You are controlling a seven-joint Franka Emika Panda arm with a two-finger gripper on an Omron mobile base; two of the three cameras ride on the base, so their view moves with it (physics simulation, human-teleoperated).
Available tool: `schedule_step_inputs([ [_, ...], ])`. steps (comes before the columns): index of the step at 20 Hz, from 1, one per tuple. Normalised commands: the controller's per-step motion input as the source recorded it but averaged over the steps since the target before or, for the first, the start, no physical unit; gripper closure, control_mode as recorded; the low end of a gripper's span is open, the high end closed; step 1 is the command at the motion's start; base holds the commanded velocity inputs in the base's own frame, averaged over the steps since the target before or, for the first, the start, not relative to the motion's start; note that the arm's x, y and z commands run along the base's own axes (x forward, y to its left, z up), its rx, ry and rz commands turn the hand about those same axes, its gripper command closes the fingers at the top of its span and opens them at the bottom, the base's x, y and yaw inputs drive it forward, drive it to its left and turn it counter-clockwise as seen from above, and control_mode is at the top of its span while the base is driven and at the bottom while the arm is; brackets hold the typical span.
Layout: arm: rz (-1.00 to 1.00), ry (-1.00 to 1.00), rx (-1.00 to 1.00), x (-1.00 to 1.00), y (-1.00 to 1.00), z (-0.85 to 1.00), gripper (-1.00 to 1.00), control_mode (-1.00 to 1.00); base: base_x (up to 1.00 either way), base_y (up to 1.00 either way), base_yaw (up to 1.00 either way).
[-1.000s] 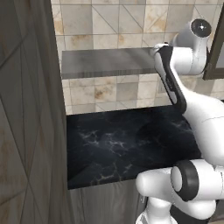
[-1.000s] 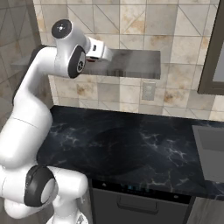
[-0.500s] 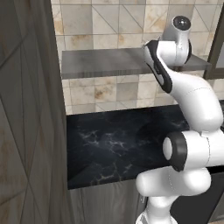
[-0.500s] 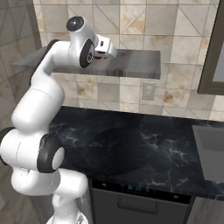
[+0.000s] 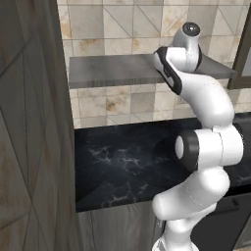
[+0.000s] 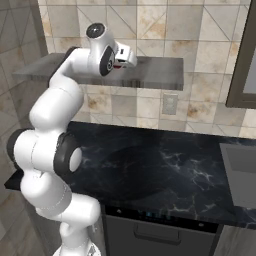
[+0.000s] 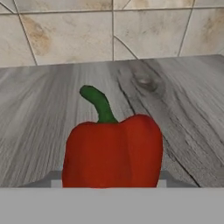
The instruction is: Pick the bell pepper from the counter and place it in the cabinet.
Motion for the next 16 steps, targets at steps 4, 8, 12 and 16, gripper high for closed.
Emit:
schedule_step_inputs([
  [4, 0.0, -0.01, 0.0, 0.21, 0.0, -0.1, -1.0, -1.0, 0.0, 0.0, 0.0],
  [8, 0.0, -0.01, 0.0, 0.0, 0.0, 0.16, -1.0, -1.0, 0.0, 0.0, 0.0],
  [12, 0.0, 0.0, 0.0, -0.01, 0.0, 0.32, -1.0, -1.0, 0.0, 0.0, 0.0],
  [16, 0.0, 0.0, 0.0, -0.22, 0.02, 0.32, -1.0, -1.0, 0.0, 0.0, 0.0],
])
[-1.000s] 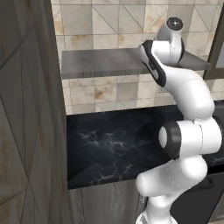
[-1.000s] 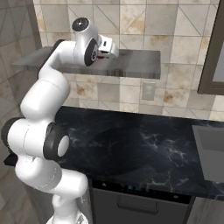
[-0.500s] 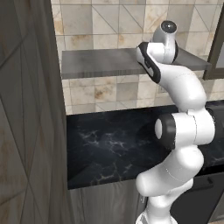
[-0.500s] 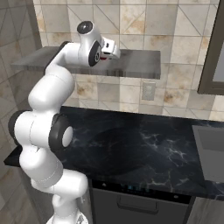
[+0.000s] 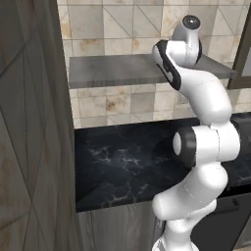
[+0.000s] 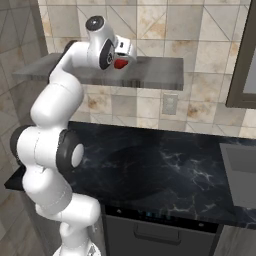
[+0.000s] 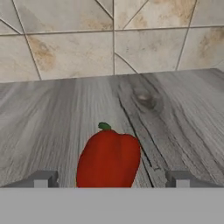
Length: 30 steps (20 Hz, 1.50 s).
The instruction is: Pick the bell pepper from the counter and place it in the cabinet.
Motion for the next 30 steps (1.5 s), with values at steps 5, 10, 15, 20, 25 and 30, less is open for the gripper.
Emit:
schedule_step_inputs([
  [5, 0.0, 0.0, 0.0, -0.97, 0.05, 0.24, -1.0, -1.0, 0.0, 0.0, 0.0],
  [10, 0.0, 0.0, 0.0, -1.0, 0.08, -0.01, -1.0, -1.0, 0.0, 0.0, 0.0],
  [15, 0.0, 0.0, 0.0, -1.0, 0.1, -0.02, -1.0, -1.0, 0.0, 0.0, 0.0],
  [20, 0.0, 0.0, 0.01, -1.0, 0.12, -0.12, -1.0, -1.0, 0.0, 0.0, 0.0],
  [25, 0.0, 0.0, 0.05, -1.0, 0.04, -0.22, -1.0, -1.0, 0.0, 0.0, 0.0],
  [30, -0.01, 0.02, 0.09, -1.0, 0.0, -0.05, -1.0, -1.0, 0.0, 0.0, 0.0],
])
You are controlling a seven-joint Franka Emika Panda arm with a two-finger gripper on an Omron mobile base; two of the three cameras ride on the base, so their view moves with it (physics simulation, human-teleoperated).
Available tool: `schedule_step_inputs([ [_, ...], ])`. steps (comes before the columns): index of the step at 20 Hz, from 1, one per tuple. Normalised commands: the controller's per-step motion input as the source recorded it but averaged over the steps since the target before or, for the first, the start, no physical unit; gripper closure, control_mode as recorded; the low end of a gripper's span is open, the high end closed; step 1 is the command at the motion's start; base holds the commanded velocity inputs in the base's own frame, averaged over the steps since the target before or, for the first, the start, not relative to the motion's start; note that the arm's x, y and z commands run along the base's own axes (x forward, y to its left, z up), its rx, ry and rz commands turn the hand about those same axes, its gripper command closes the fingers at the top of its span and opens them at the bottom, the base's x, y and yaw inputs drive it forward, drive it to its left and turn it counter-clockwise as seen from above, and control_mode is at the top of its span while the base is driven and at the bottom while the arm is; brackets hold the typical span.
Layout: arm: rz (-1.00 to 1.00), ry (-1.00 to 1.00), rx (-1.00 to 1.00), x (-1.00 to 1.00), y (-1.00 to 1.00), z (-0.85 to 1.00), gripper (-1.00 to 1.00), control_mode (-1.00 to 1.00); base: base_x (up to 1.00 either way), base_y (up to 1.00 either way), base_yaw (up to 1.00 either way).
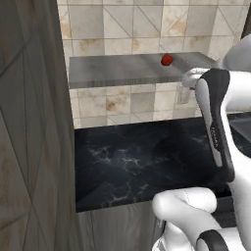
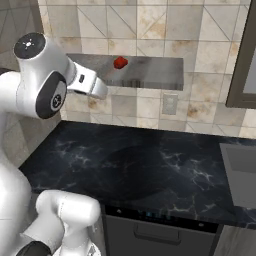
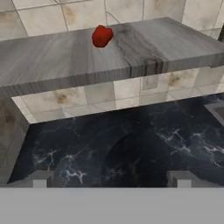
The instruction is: Pick the bell pepper from the counter and place it in the cabinet.
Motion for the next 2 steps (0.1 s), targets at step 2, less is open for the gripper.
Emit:
schedule_step_inputs([
  [2, 0.0, 0.05, 0.07, -0.91, 0.0, -0.07, -1.0, -1.0, 0.0, 0.0, 0.0],
])
